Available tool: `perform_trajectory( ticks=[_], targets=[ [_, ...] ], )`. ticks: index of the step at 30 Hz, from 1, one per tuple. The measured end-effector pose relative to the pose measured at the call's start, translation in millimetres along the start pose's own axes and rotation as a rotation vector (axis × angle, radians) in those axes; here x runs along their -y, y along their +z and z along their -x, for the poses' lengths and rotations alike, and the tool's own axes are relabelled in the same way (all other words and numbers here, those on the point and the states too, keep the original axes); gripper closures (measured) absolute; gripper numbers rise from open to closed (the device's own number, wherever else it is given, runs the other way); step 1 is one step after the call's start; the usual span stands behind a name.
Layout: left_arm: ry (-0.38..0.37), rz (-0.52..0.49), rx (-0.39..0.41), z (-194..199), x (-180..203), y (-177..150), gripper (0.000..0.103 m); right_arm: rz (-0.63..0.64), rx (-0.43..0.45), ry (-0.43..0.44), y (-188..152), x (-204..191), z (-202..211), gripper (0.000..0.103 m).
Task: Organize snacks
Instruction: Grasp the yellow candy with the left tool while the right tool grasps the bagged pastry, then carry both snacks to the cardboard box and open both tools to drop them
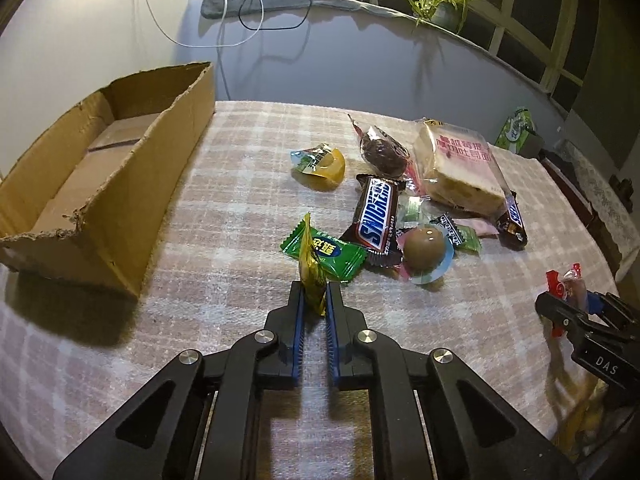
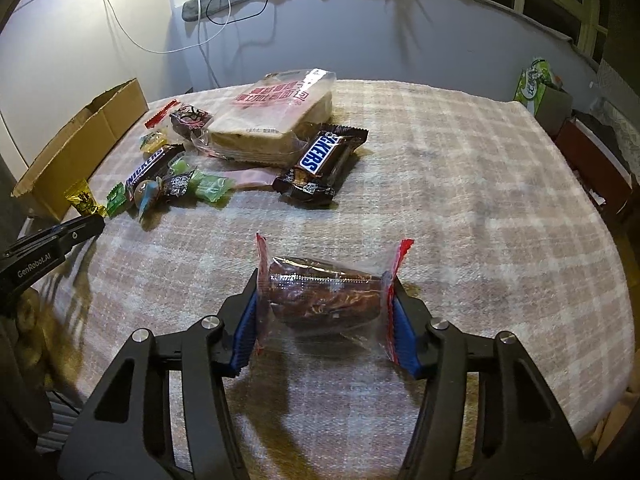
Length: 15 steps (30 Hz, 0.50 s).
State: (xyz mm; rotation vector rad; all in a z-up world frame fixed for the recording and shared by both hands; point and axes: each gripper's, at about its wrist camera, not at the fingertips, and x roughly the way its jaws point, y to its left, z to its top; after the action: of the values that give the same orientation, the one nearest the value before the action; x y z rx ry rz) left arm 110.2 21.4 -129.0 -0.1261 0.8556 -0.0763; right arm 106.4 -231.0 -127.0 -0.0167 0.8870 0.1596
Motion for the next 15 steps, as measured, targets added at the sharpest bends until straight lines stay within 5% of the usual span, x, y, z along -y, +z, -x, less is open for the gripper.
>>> perform_trajectory(
  ticks=[15],
  targets=[
    [-0.018, 0.036, 0.036, 11, -2, 4, 0.096, -0.007, 0.025, 0.01, 2, 1, 8, 0.046]
  ],
)
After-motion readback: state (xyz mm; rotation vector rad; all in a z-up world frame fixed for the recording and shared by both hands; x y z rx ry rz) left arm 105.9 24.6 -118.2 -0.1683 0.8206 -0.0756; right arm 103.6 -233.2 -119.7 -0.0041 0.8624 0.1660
